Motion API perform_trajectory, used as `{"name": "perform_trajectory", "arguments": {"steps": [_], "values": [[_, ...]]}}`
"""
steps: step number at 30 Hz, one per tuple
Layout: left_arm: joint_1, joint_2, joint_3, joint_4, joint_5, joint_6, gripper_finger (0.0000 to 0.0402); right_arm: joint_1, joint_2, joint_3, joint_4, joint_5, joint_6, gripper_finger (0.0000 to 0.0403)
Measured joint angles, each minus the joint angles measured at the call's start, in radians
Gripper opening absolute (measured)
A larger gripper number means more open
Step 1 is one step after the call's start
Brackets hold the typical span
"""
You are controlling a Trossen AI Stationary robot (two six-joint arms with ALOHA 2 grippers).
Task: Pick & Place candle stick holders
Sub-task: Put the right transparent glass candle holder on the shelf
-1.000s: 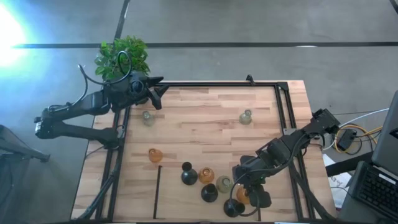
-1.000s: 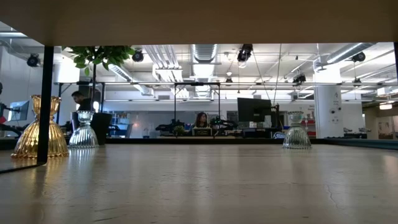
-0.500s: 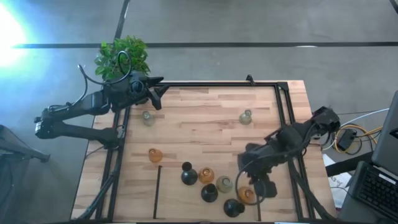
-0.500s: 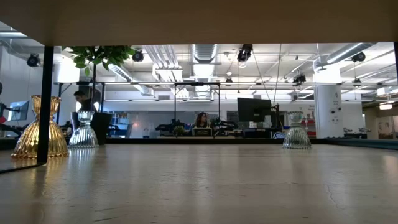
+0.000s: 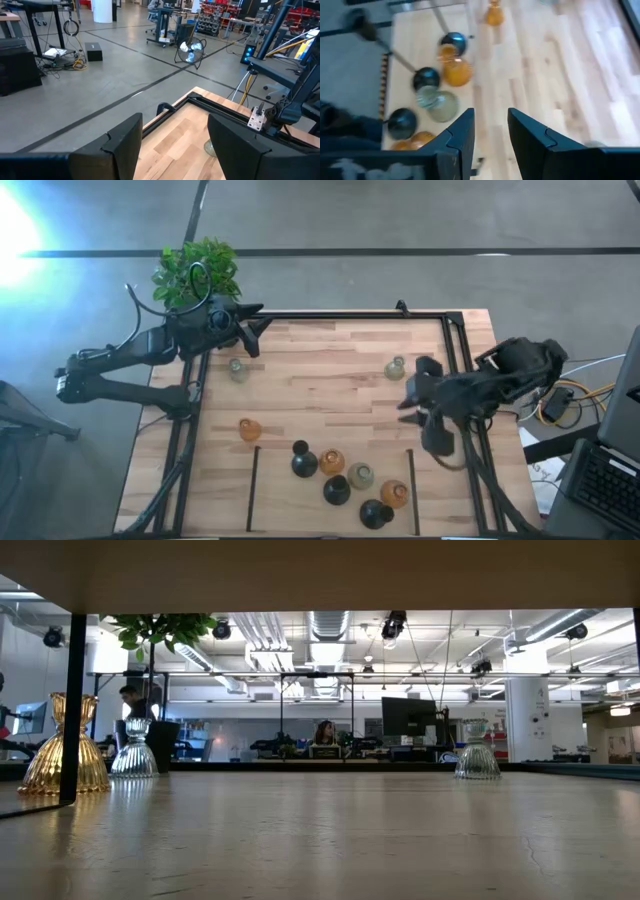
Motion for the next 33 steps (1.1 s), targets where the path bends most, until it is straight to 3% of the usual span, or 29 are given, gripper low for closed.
{"name": "perform_trajectory", "arguments": {"steps": [3,10,18,33], "values": [[0.0,0.0,0.0,0.0,-0.001,0.007,0.0229,-0.069,-0.001,-0.055,0.013,-0.058,-0.045,0.0102],[0.0,-0.003,0.0,-0.001,-0.002,0.008,0.0229,-0.175,0.042,-0.259,0.2,-0.445,-0.186,0.0086],[0.0,-0.01,0.0,-0.001,-0.003,0.01,0.0229,-0.164,0.069,-0.38,0.383,-0.519,-0.212,0.0082],[0.001,-0.011,0.0,-0.001,-0.003,0.031,0.0229,-0.16,0.085,-0.448,0.493,-0.572,-0.203,0.0077]]}}
